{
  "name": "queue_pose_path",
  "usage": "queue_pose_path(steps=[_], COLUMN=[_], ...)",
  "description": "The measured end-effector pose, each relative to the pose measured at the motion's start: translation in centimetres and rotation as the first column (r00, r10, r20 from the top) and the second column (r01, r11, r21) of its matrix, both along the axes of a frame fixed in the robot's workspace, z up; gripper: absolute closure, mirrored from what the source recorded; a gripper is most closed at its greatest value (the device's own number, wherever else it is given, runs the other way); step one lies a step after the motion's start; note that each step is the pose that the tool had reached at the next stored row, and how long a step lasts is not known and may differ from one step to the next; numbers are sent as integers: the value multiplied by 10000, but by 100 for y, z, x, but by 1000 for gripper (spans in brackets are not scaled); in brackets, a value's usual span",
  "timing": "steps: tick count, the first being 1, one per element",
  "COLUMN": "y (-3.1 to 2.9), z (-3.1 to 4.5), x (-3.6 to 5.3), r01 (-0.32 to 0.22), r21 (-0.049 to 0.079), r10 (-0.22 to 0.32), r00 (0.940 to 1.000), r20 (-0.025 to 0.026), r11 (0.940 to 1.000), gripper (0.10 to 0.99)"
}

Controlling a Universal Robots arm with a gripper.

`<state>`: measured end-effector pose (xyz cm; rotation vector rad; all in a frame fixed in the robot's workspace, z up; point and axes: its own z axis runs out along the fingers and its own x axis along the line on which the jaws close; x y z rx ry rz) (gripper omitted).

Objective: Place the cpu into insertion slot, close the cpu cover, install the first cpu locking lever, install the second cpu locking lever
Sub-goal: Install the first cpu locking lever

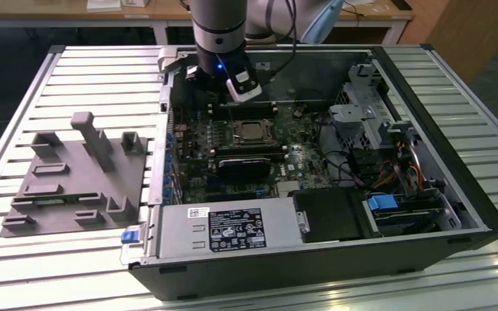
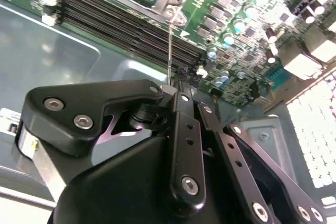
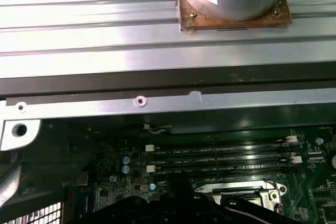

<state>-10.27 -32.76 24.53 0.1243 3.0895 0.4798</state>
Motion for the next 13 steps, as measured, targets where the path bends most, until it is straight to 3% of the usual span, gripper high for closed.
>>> queue_pose_path(steps=[9, 13], y=[4, 4], z=[-1, -1], x=[225, 235], r01=[1, 1], r21=[1, 1], r10=[-1, -1], r00=[10000, 10000], r20=[1, 0], r11=[10000, 10000], gripper=[980, 980])
